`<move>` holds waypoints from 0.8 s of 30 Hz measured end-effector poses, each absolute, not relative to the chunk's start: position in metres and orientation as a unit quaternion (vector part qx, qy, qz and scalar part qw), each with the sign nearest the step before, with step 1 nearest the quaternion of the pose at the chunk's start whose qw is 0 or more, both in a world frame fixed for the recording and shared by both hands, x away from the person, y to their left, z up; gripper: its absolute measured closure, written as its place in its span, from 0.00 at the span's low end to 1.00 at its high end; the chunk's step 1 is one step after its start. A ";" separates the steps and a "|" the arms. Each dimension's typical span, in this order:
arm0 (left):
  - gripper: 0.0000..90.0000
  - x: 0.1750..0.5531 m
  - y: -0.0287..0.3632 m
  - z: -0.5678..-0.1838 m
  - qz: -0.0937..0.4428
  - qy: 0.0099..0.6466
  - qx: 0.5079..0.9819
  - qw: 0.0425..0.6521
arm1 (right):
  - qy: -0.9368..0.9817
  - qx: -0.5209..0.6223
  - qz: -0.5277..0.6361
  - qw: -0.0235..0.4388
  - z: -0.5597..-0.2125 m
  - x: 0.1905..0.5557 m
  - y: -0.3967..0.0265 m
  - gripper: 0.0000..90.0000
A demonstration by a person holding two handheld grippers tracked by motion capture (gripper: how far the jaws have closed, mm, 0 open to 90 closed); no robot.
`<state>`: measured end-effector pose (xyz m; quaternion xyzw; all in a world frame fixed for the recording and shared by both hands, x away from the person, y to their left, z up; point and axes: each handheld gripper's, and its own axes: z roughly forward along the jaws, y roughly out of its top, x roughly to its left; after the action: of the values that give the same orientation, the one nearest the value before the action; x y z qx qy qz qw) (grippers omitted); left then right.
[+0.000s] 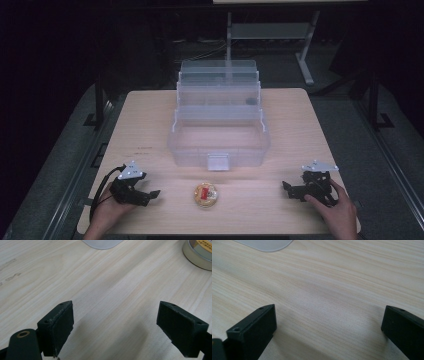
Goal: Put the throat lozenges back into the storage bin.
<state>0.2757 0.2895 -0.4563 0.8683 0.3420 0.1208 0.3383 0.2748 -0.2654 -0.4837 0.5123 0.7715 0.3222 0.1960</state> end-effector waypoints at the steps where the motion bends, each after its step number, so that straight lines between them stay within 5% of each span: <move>1: 0.15 0.275 0.287 -0.455 0.117 0.341 0.869 0.339 | 0.772 0.512 0.322 0.196 -0.484 0.275 -0.265 0.00; 24: 0.15 0.273 0.266 -0.448 0.103 0.314 0.882 0.337 | 0.772 0.512 0.322 0.196 -0.484 0.275 -0.265 0.00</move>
<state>0.2733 0.2663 -0.4482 0.8816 0.3140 0.1035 0.3370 0.2749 -0.2654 -0.4837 0.5123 0.7716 0.3222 0.1960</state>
